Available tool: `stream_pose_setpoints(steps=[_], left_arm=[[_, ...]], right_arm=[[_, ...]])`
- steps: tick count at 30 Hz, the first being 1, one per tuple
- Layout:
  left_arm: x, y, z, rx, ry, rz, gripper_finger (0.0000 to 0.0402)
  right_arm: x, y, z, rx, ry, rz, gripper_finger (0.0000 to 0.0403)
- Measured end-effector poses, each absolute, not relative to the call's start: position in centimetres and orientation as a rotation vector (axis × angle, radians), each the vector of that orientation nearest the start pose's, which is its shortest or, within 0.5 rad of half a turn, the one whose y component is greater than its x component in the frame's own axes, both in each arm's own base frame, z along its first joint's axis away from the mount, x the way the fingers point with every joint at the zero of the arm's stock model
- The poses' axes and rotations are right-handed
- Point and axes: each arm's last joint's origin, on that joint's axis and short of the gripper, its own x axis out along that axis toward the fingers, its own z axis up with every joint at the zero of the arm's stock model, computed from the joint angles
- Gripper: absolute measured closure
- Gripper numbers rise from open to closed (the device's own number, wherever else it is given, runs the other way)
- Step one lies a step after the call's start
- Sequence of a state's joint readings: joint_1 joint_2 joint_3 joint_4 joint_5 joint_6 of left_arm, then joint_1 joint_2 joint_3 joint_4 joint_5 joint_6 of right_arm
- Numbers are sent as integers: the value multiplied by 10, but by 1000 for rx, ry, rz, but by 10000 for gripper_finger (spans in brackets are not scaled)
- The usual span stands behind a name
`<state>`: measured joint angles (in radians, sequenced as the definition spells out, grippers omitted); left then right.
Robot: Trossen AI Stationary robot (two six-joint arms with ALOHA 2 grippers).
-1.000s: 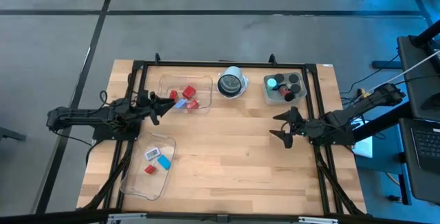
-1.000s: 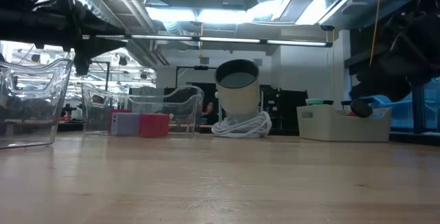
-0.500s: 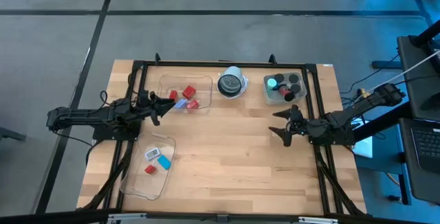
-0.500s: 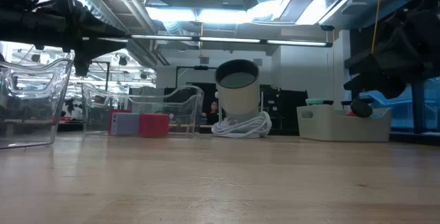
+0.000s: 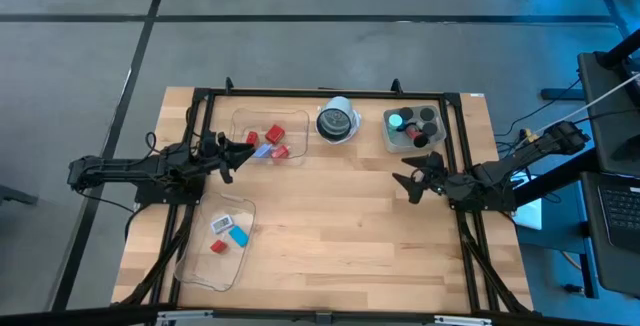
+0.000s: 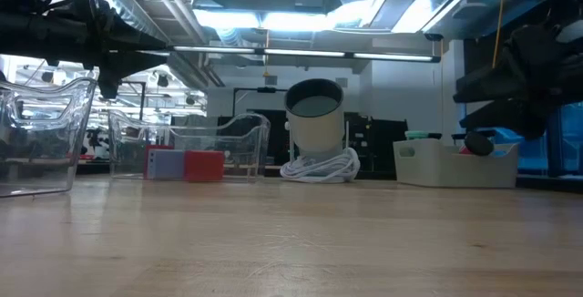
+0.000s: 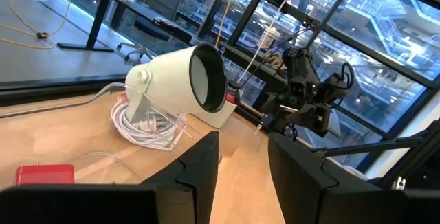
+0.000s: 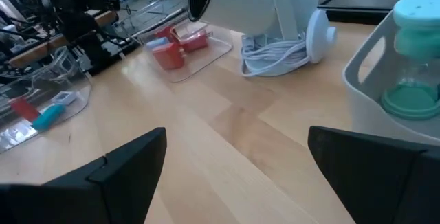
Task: Pick & Place Office items
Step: Return to Home Position
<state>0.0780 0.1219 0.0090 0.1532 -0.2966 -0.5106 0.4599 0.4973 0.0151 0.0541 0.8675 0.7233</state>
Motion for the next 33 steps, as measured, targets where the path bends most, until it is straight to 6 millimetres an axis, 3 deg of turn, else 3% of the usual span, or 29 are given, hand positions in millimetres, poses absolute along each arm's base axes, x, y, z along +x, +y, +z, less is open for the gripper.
stream_pose_setpoints(steps=[8,12,17,26,33], left_arm=[[103,17,171,-509,-135,357,279],[103,17,171,-509,-135,356,278],[103,17,171,-509,-135,356,278],[102,16,172,-509,-136,355,278],[97,18,178,-515,-215,349,278]], right_arm=[[108,26,135,433,93,-634,57],[108,25,135,311,111,-664,65],[109,27,134,244,181,-561,67],[111,34,133,302,266,-332,67],[106,33,150,415,143,-230,67]])
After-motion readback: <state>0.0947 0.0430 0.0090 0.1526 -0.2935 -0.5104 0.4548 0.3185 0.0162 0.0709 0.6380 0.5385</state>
